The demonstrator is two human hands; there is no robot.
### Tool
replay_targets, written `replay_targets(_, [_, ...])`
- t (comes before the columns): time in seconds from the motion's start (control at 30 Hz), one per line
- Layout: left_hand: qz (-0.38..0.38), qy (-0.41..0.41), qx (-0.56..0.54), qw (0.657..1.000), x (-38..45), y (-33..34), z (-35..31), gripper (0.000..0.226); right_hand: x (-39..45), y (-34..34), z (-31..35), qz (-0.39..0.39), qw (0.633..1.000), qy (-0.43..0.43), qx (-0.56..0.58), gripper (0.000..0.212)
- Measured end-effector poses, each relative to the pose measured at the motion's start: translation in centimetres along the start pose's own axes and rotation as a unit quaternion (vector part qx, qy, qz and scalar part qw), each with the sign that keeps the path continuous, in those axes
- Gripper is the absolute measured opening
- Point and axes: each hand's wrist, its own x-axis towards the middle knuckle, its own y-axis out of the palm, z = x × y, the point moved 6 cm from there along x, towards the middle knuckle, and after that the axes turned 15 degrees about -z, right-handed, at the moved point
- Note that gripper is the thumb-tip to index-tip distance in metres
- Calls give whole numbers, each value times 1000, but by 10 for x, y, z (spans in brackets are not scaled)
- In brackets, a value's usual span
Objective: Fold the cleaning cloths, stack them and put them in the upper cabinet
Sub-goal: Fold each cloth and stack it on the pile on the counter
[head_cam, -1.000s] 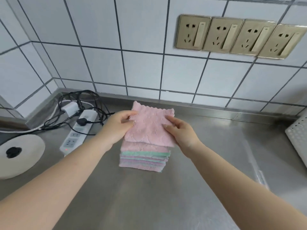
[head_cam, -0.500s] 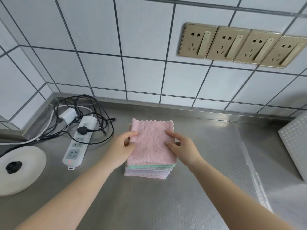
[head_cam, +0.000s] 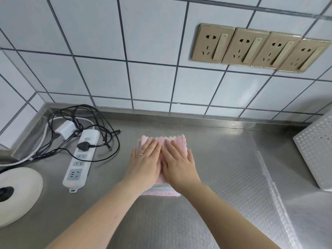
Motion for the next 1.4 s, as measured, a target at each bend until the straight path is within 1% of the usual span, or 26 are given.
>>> replay_targets(0.07, [13,-10,-1,1000,-3,6,4,67,-1,5,-5,2,1000,6,-18,54])
replay_targets(0.13, [36,-21,-7,999,-3,11,7,80,-2,9,-10,24,999,14,-29,64])
replay_targets(0.17, [40,-26,-7,999,-3,11,8,82,-2,10,-12,33,999,25,-28,69])
replay_targets(0.2, [39,-32,-6,999,-2,11,9,78,-2,10,-14,35,998,38,-27,74])
replay_targets(0.27, [45,-47,-15,998,-2,11,10,62,-3,11,-18,39,997,69,-24,79])
replay_targets(0.37, [38,-65,-36,997,-5,12,11,57,-8,12,-23,65,991,115,-25,74])
replay_targets(0.43, [13,-79,-83,993,-4,10,11,56,-9,12,-28,94,982,164,-18,71])
replay_targets(0.47, [-12,-106,-138,985,-4,9,14,56,-9,11,-31,98,975,197,5,72])
replay_targets(0.5, [-38,-157,-213,964,-4,4,16,57,-8,7,-33,90,966,235,52,73])
replay_targets(0.53, [-53,-229,-292,927,-5,4,23,61,-4,5,-36,77,951,274,121,74])
replay_targets(0.57, [-48,-308,-364,878,-7,9,31,70,-1,1,-38,57,929,307,200,73])
replay_targets(0.63, [10,-440,-481,758,-16,28,43,98,1,-4,-43,34,866,369,336,73])
replay_targets(0.67, [44,-478,-521,705,-21,38,47,113,-1,-2,-47,36,830,399,389,73])
replay_targets(0.7, [74,-500,-550,665,-25,44,49,125,-5,1,-51,50,797,425,426,68])
replay_targets(0.73, [97,-505,-572,639,-28,48,50,130,-10,7,-54,76,768,445,454,61])
replay_targets(0.77, [112,-499,-585,629,-29,50,51,133,-15,13,-54,107,738,461,481,55])
replay_targets(0.83, [130,-488,-588,632,-30,51,52,135,-23,22,-54,152,688,481,522,51])
replay_targets(0.87, [136,-487,-590,630,-30,54,53,136,-24,27,-56,164,675,486,531,56])
replay_targets(0.9, [138,-489,-592,625,-31,54,55,138,-25,30,-58,172,667,487,536,62])
replay_targets(0.97, [137,-495,-597,616,-31,54,58,144,-24,32,-59,186,666,488,533,72])
replay_targets(1.03, [141,-497,-600,611,-31,50,58,147,-24,34,-60,206,659,487,535,79])
replay_targets(1.17, [143,-503,-612,593,-30,43,55,125,-26,33,-57,252,623,479,565,64])
replay_targets(1.23, [138,-507,-612,591,-30,47,58,128,-28,31,-57,255,613,471,581,60])
replay_targets(1.3, [131,-502,-621,588,-32,44,56,125,-30,28,-57,249,610,460,595,61])
replay_targets(1.33, [133,-493,-625,590,-32,38,50,118,-31,25,-56,245,613,450,602,62])
replay_targets(1.4, [143,-467,-639,595,-32,25,37,97,-32,18,-53,239,616,419,623,63])
